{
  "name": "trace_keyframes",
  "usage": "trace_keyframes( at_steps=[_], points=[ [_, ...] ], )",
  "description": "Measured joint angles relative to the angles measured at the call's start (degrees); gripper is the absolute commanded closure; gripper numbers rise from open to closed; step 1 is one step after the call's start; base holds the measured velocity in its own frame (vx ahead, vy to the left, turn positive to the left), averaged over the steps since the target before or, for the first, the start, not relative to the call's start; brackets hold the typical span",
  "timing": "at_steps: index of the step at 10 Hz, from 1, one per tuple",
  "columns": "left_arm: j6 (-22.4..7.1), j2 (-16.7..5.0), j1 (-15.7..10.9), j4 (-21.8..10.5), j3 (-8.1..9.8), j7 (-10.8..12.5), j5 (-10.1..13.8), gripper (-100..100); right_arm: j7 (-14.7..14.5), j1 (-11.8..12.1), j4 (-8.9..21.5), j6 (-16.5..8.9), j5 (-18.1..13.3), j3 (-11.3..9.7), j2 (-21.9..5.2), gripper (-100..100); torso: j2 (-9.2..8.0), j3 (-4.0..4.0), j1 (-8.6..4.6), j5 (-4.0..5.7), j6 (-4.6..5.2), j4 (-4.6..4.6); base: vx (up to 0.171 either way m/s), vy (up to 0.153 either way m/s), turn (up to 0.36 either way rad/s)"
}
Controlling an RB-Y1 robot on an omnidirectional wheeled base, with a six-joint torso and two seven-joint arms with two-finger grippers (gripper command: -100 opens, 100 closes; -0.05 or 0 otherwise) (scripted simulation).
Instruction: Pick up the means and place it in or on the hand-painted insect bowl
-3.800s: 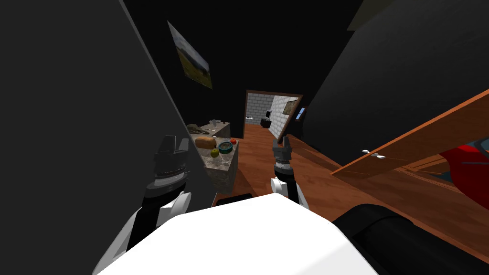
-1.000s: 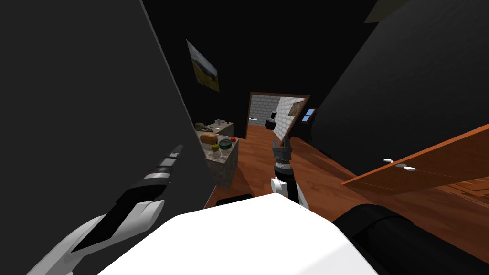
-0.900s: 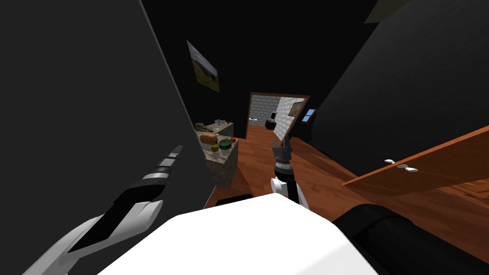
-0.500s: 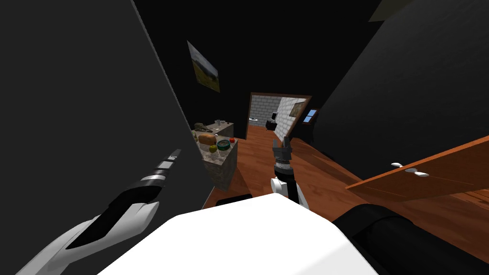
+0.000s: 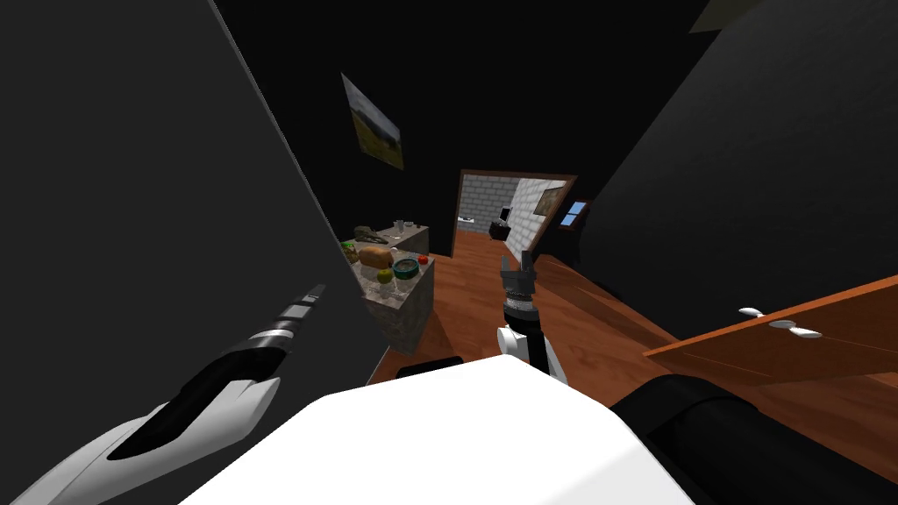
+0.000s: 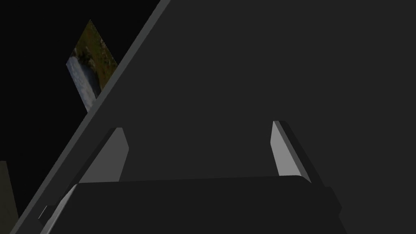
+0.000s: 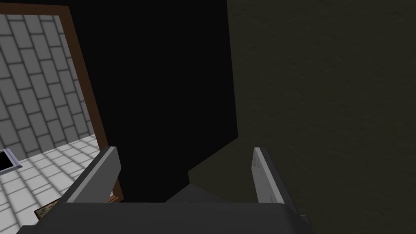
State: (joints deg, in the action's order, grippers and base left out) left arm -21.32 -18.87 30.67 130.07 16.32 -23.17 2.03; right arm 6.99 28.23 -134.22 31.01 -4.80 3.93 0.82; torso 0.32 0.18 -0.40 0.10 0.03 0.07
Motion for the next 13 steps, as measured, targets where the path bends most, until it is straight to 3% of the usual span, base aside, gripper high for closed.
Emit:
trace_keyframes(
  at_steps=[4,5,7,13],
  points=[
    [-6.4,-1.0,1.0,-1.9,1.69,-2.0,0.7,-100,0.0,0.0,0.0,0.0,0.0,0.0,0.0,0,0.05,0.03,0.04,-0.01,0.0,0.01,0.093,-0.102,0.027],
    [-7.6,-1.3,2.2,-2.0,2.3,-2.5,1.1,-100,0.0,0.0,0.0,0.0,0.0,0.0,0.0,0,0.11,0.06,0.02,-0.01,-0.02,0.02,0.096,-0.094,0.025],
    [-11.0,-2.2,1.8,-3.2,3.16,-3.4,1.5,-100,0.0,0.0,0.0,0.0,0.0,0.0,0.0,0,0.14,0.08,-0.01,0.0,0.0,0.03,0.103,-0.109,0.021],
    [-20.8,-3.8,3.6,-7.1,5.55,-6.8,1.9,-100,0.0,0.0,0.0,0.0,0.0,0.0,0.0,0,0.46,0.27,-0.27,0.05,0.01,0.1,0.172,-0.149,0.02]
  ],
)
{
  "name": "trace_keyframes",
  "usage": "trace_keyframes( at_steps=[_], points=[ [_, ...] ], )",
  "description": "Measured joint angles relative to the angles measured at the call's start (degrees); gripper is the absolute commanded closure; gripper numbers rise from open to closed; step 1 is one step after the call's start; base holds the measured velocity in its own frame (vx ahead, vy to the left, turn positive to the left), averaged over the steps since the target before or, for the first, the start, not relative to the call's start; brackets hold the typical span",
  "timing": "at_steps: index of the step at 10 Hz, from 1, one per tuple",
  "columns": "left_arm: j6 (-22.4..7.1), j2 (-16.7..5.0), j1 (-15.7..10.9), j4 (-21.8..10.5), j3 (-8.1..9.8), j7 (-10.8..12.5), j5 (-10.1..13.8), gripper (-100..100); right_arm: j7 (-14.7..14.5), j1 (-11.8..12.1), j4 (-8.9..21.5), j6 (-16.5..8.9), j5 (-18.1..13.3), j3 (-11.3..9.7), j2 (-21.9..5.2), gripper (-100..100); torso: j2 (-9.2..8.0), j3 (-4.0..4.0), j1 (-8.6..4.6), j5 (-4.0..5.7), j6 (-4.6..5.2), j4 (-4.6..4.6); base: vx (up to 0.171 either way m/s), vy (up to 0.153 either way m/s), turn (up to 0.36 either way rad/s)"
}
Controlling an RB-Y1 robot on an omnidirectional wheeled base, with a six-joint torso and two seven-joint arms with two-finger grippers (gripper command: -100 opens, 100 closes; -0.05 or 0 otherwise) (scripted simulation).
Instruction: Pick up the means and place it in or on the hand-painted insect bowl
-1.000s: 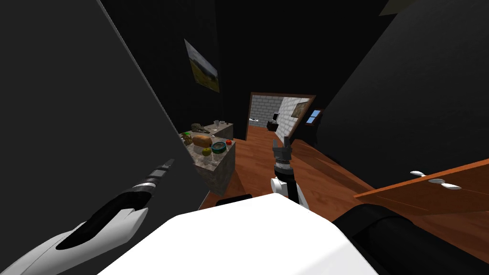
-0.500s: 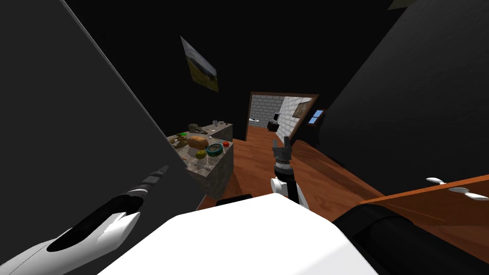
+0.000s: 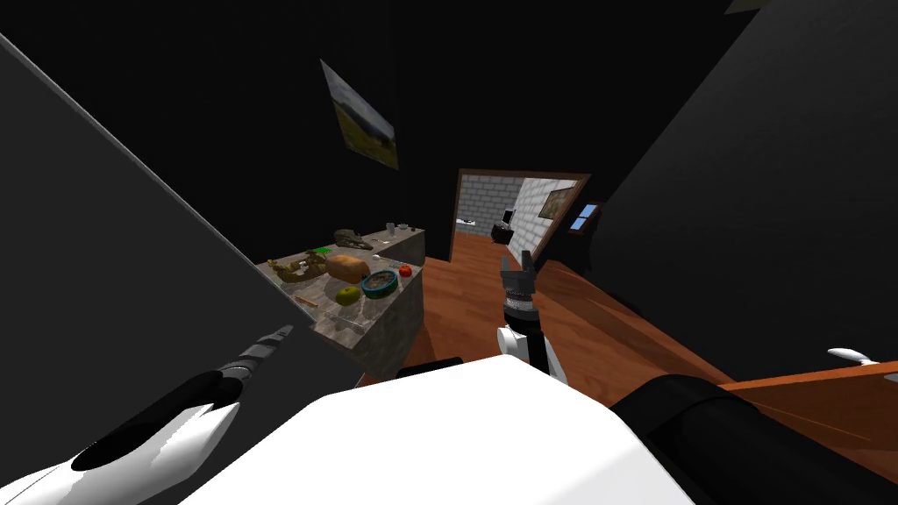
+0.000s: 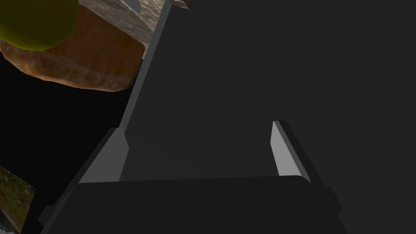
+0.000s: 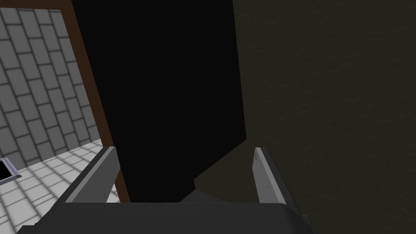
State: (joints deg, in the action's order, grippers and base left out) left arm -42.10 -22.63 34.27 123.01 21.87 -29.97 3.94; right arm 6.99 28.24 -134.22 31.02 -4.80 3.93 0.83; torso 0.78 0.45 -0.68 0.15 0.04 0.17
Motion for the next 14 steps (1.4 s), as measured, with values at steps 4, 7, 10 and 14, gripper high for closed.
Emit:
trace_keyframes(
  at_steps=[4,7,10,14],
  points=[
    [-6.1,-1.2,2.0,-2.5,1.48,-2.1,0.3,-100,0.0,0.0,0.0,0.0,0.0,0.0,0.0,0,0.15,0.1,-0.02,0.01,0.0,0.04,0.214,-0.164,0.011],
    [-9.3,-2.5,2.7,-4.8,2.35,-3.4,0.8,-100,0.0,0.0,0.0,0.0,0.0,0.0,0.0,0,-0.06,-0.02,0.28,-0.04,0.01,0.0,0.17,-0.121,0.001],
    [-12.4,-3.9,4.3,-7.2,3.35,-4.7,1.8,-100,0.0,0.0,0.0,0.0,0.0,0.0,0.0,0,0.06,0.05,0.13,0.0,0.0,0.02,0.201,-0.156,0.005],
    [-14.2,-4.1,5.0,-8.3,3.27,-5.4,1.6,-100,0.0,0.0,0.0,0.0,0.0,0.0,0.0,0,-0.58,-0.31,0.67,-0.11,0.0,-0.11,0.068,-0.032,-0.002]
  ],
)
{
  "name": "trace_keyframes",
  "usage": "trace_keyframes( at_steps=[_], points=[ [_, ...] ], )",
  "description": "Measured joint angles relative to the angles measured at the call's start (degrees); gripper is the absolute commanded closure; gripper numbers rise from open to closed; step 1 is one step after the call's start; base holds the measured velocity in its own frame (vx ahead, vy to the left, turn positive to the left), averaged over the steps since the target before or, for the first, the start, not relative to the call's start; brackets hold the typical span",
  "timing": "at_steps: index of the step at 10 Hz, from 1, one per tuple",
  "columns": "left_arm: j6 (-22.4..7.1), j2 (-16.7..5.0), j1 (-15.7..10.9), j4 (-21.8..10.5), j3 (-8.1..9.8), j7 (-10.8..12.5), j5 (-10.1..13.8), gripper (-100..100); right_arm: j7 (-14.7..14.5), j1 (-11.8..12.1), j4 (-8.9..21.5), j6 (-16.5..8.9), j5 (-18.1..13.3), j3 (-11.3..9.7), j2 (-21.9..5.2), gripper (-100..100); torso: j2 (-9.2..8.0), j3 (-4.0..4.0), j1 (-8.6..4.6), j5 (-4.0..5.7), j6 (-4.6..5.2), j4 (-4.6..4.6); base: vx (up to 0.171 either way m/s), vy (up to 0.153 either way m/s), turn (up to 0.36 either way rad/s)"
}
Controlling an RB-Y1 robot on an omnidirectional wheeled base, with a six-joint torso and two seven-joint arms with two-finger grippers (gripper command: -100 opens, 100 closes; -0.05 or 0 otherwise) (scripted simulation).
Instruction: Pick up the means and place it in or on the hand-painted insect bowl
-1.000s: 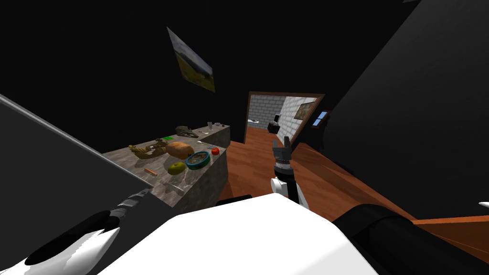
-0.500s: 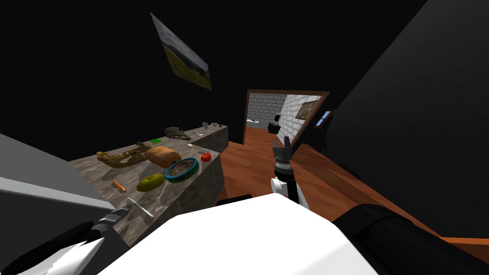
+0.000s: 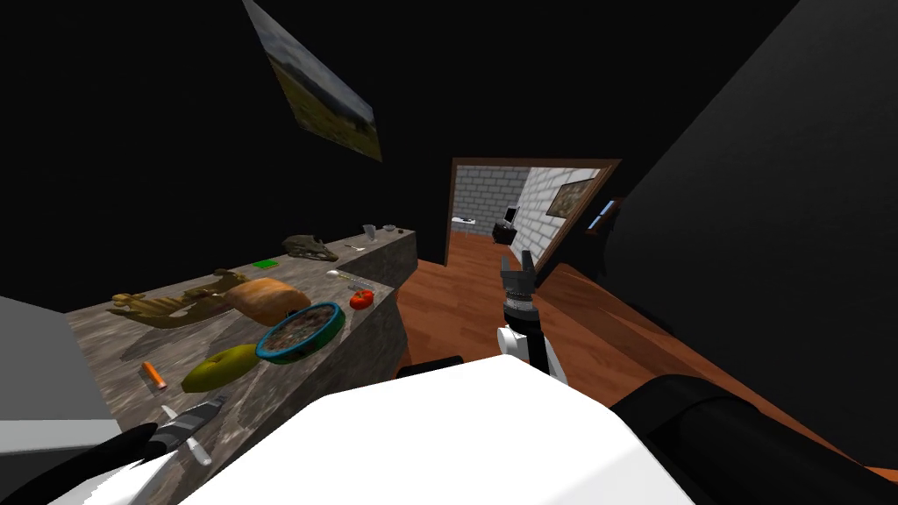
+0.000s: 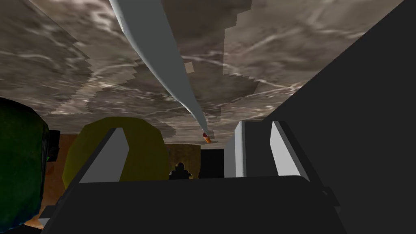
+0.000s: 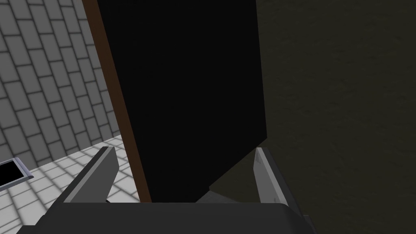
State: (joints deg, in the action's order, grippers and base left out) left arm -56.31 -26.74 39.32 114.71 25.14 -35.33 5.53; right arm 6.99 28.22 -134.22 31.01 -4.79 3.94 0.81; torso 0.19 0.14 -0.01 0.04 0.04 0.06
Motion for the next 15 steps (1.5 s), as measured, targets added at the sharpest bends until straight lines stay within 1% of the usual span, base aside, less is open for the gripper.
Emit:
trace_keyframes(
  at_steps=[3,4,8,9,10,12,13,14,15],
  points=[
    [2.0,0.2,-1.0,-2.9,-0.63,0.5,-0.9,-100,0.0,0.0,0.0,0.0,0.0,0.0,0.0,0,-0.19,-0.11,0.24,-0.06,0.0,-0.05,-0.003,0.033,-0.019],
    [2.2,0.2,-1.1,-3.0,-0.66,0.6,-1.0,100,0.0,0.0,0.0,0.0,0.0,0.0,0.0,0,-0.19,-0.12,0.17,-0.05,0.0,-0.05,0.0,0.0,0.0],
    [2.0,0.2,-1.0,-3.1,-0.58,0.6,-1.1,100,0.0,0.0,0.0,0.0,0.0,0.0,0.0,0,-0.28,-0.2,0.16,-0.1,0.07,-0.13,0.0,0.0,0.003],
    [2.0,0.2,-1.0,-3.1,-0.59,0.5,-1.1,0,0.0,0.0,0.0,0.0,0.0,0.0,0.0,0,-0.28,-0.2,0.17,-0.1,0.06,-0.13,0.0,0.0,0.0],
    [2.0,0.2,-1.0,-3.1,-0.59,0.5,-1.1,100,0.0,0.0,0.0,0.0,0.0,0.0,0.0,0,-0.28,-0.2,0.17,-0.1,0.05,-0.13,-0.002,-0.024,0.025],
    [1.2,0.2,-0.4,-1.4,-0.31,0.2,-0.5,100,0.0,0.0,0.0,0.0,0.0,0.0,0.0,0,-0.29,-0.21,0.0,-0.07,0.02,-0.13,0.001,-0.03,0.016],
    [1.1,0.1,-0.4,-1.3,-0.3,0.2,-0.5,0,0.0,0.0,0.0,0.0,0.0,0.0,0.0,0,-0.28,-0.2,0.07,-0.08,0.02,-0.12,0.0,0.0,0.0],
    [1.1,0.2,-0.4,-1.3,-0.31,0.2,-0.5,100,0.0,0.0,0.0,0.0,0.0,0.0,0.0,0,-0.28,-0.2,0.13,-0.09,0.02,-0.12,-0.03,-0.007,-0.031],
    [0.5,-0.2,-0.4,-0.6,0.06,-0.1,-0.3,100,0.0,0.0,0.0,0.0,0.0,0.0,0.0,0,-0.35,-0.24,0.13,-0.06,0.03,-0.14,-0.05,0.008,-0.051]
  ],
)
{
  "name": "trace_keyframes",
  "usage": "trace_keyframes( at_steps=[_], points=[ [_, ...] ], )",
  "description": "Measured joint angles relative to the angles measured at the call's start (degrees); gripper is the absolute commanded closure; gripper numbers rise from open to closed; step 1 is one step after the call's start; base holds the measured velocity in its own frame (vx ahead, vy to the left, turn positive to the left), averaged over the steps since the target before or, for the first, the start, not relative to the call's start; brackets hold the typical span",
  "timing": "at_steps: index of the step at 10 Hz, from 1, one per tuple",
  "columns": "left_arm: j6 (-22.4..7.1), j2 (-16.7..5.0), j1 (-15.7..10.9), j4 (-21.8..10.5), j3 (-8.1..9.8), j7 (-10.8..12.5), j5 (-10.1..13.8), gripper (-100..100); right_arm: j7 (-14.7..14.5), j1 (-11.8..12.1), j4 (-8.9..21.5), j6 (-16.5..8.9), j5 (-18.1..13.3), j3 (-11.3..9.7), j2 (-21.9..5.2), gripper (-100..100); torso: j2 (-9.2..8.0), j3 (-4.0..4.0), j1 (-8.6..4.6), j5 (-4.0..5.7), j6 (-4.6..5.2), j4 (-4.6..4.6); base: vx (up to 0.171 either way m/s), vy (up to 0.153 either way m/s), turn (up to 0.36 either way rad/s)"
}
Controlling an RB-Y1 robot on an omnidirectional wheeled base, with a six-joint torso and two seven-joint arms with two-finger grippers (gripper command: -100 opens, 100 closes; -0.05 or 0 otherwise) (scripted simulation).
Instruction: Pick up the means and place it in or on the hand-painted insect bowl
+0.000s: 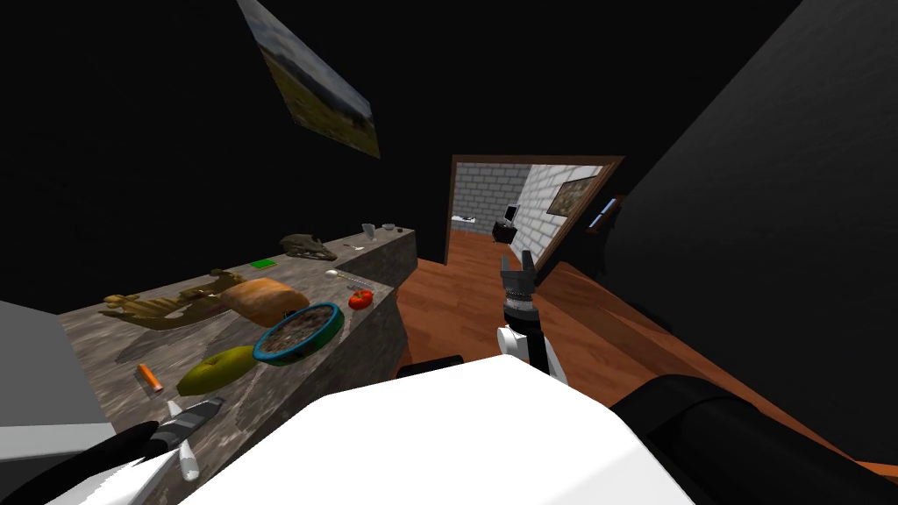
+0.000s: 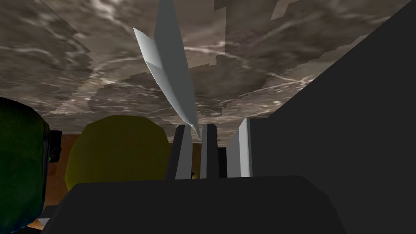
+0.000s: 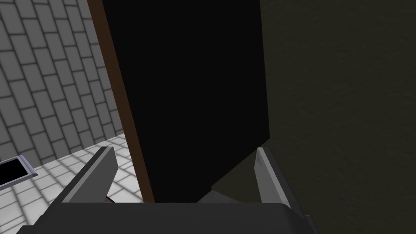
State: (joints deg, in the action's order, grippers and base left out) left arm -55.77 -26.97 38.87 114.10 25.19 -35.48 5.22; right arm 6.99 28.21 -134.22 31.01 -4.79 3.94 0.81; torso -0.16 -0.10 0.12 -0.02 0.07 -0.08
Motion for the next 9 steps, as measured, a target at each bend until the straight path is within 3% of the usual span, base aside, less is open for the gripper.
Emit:
trace_keyframes(
  at_steps=[9],
  points=[
    [-7.9,-0.7,0.4,10.5,1.96,-3.1,0.0,100,0.0,0.0,0.0,0.0,0.0,0.0,0.0,0,-0.04,-0.01,0.01,0.01,-0.05,0.03,-0.045,0.008,-0.034]
  ],
)
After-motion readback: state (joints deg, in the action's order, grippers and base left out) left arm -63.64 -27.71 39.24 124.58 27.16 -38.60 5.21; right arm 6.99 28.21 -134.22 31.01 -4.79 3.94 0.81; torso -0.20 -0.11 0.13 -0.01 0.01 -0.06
